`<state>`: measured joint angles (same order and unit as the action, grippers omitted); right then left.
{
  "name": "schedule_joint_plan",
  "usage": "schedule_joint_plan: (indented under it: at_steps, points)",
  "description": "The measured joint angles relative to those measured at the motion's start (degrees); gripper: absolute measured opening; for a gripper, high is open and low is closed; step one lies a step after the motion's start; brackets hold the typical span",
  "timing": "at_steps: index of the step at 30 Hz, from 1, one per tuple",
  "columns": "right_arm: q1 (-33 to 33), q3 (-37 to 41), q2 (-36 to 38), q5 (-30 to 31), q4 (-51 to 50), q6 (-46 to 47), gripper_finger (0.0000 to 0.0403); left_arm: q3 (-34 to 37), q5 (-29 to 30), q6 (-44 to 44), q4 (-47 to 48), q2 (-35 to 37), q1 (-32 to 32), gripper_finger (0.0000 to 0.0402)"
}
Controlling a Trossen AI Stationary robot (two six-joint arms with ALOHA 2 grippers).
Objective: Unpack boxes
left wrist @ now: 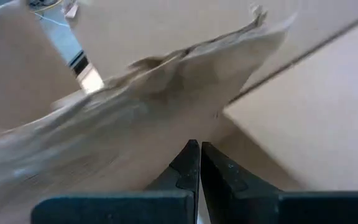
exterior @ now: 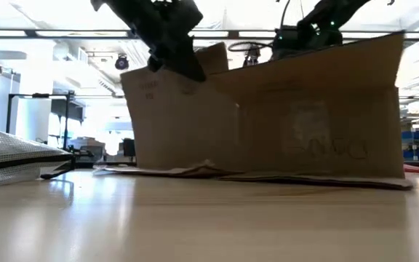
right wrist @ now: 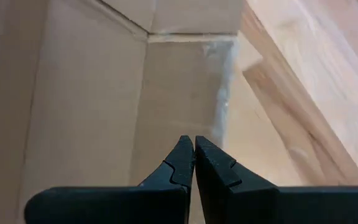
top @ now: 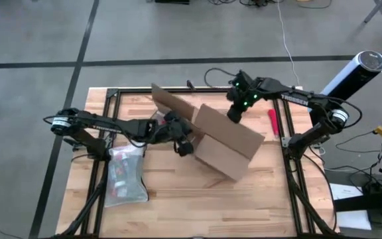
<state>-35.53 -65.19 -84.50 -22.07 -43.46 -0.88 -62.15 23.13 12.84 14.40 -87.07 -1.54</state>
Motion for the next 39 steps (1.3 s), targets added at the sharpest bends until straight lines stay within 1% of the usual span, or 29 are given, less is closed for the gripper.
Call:
schedule_joint_plan:
  at_steps: [4,10,14,20,23,26,28,30,33,35,39]
  points:
    - [3.6,-0.3,0.9,-0.5,4.8,2.1,0.0000,0.0,-0.6,-0.3,-1.5,0.0,0.9,0.0000]
    - [8.9,-2.5,1.1,-0.4,10.6,4.0,0.0000,0.0,-3.3,0.8,-3.4,0.0,1.0,0.0000]
    - [12.9,-4.2,1.0,-0.5,12.7,4.2,0.0000,0.1,-3.4,2.6,-3.4,-0.8,1.0,0.0000]
    - [18.0,-4.6,1.0,-0.4,12.4,3.9,0.0000,-0.2,-3.8,3.3,-3.7,-1.2,0.9,0.0000]
    - [19.1,-4.6,1.0,-0.3,12.2,3.8,0.0000,-2.5,-3.7,3.4,-3.8,0.1,0.9,0.0000]
    - [19.1,-4.2,1.0,2.5,12.0,4.5,0.0000,-5.1,-3.3,1.1,-2.7,0.7,0.9,0.0000]
    - [18.7,-3.6,1.0,4.7,11.4,4.9,0.0000,-6.4,-3.1,0.8,0.3,0.6,0.9,0.0000]
    - [18.5,-2.8,1.0,4.9,11.5,5.2,0.0000,-6.8,-3.1,1.9,3.6,0.4,0.9,0.0000]
    - [18.4,-1.7,0.9,3.2,12.5,5.2,0.0000,-6.1,-3.3,5.3,6.6,0.2,0.7,0.0000]
    - [18.5,-1.6,0.8,0.3,13.5,6.4,0.0000,-5.1,-4.5,6.1,5.2,0.0,0.7,0.0000]
    - [18.5,-1.6,0.7,-6.4,14.7,8.8,0.0000,-4.8,-4.7,6.3,2.4,-0.5,0.6,0.0000]
